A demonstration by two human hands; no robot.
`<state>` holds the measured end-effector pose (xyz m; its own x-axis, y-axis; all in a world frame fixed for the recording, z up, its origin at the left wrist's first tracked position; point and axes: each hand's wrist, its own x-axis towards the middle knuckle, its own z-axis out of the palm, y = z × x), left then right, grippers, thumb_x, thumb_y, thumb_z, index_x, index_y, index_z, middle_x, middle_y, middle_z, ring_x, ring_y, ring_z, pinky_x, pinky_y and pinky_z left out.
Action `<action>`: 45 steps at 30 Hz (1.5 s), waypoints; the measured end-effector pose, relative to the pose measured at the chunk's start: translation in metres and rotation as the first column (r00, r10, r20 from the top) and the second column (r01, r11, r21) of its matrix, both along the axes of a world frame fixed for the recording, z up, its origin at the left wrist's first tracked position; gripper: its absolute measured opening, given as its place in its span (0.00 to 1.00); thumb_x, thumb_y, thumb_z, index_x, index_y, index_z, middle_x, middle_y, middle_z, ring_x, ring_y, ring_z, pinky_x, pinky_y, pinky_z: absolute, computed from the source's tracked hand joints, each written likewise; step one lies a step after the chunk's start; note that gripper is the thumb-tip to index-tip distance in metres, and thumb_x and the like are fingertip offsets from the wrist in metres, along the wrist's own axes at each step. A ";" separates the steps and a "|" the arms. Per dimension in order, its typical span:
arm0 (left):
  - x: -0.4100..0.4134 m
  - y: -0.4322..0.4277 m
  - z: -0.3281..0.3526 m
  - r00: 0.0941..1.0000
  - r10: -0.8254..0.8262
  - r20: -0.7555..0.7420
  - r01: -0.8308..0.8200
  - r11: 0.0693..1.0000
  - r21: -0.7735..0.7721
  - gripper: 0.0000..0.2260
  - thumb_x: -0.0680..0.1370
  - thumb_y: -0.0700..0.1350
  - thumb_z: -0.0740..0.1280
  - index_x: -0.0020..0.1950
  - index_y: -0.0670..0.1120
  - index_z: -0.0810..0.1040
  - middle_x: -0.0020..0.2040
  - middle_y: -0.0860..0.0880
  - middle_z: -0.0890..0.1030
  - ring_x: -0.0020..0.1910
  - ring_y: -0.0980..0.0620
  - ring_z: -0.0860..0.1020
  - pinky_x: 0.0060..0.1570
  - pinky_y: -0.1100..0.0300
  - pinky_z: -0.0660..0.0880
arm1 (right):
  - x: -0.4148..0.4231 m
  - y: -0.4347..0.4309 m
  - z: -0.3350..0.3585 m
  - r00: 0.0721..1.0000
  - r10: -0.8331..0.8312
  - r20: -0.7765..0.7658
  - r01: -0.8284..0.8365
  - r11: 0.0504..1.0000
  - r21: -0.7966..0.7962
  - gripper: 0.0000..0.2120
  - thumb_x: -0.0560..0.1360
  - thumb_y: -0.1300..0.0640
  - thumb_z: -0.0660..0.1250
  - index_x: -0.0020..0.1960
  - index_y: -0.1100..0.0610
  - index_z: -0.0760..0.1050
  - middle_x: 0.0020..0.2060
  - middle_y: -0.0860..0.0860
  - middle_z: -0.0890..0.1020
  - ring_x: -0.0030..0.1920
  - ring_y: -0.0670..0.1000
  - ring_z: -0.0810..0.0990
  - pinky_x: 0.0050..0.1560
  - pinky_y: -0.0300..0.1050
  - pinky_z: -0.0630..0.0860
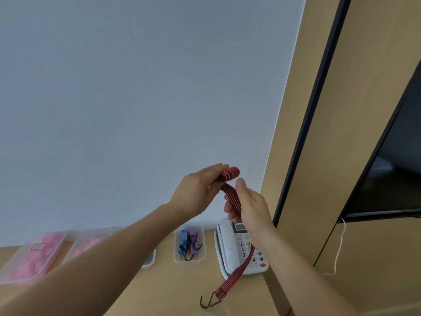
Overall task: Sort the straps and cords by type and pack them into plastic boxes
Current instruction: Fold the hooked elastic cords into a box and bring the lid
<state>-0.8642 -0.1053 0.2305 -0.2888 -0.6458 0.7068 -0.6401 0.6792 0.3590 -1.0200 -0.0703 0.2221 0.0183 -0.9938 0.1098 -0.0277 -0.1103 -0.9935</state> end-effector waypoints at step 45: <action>0.005 -0.010 0.036 0.543 0.061 -0.838 0.560 0.716 0.416 0.10 0.81 0.43 0.63 0.53 0.36 0.78 0.49 0.40 0.85 0.49 0.40 0.83 0.57 0.41 0.78 | 0.010 -0.008 0.011 0.992 -0.081 -0.092 0.055 0.966 -0.254 0.11 0.81 0.59 0.60 0.42 0.58 0.75 0.25 0.44 0.72 0.28 0.44 0.67 0.30 0.36 0.65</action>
